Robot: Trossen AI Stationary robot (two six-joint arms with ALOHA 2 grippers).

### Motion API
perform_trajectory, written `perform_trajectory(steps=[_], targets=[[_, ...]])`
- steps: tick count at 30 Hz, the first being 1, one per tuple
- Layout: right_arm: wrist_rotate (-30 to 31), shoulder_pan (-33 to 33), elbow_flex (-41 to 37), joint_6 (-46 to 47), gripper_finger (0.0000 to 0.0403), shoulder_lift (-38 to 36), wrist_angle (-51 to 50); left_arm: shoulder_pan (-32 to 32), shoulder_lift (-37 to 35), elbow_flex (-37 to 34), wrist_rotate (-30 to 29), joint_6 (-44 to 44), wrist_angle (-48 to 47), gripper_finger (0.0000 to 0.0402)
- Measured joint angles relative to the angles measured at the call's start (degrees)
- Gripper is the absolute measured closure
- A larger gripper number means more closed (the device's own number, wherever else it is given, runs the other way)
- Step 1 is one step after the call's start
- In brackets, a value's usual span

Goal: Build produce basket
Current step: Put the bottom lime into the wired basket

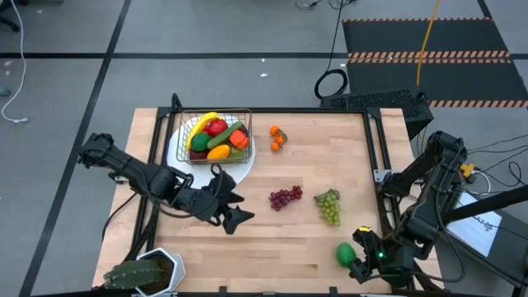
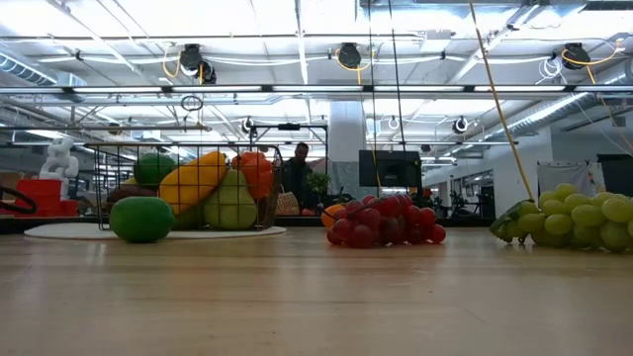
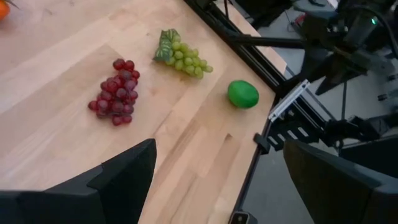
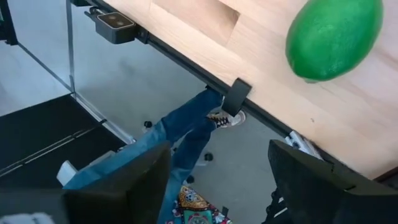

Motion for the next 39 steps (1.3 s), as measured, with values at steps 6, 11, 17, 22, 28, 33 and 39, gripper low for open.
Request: perform_trajectory(steps=[6, 11, 17, 22, 28, 33, 39], targets=[[-0.04, 0.0, -3.64, -1.06, 0.0076, 0.0, 0.07, -0.5, 0.0, 0.0, -0.43, -0.22, 0.0, 0.0051], [-0.09, -0.29, -9.49, 0.55, 0.0037, -0.02, 2.21, -0.46, 0.0, 0.0, -0.8, -0.46, 0.01, 0.0051], [-0.11, -1.08, -17.46, 2.47, 0.0034, -0.06, 8.77, -0.46, 0.0, 0.0, -0.81, -1.62, 0.02, 0.0051], [-0.11, -2.2, -23.34, 2.09, 0.0044, -0.04, 13.9, -0.45, 0.0, 0.0, -0.78, -1.73, 0.04, 0.0051], [-0.11, -2.86, -26.97, 0.95, 0.005, -0.02, 15.67, -0.48, 0.0, 0.0, -0.75, -3.67, 0.09, 0.0051], [-0.12, -2.86, -28.15, -0.95, 0.005, -0.02, 16.32, -0.48, 0.0, 0.0, -0.74, -4.12, 0.13, 0.0051], [-0.14, -2.86, -30.47, -0.86, 0.0051, -0.04, 21.54, -0.44, 0.0, 0.0, -0.74, -2.81, 0.11, 0.0051]])
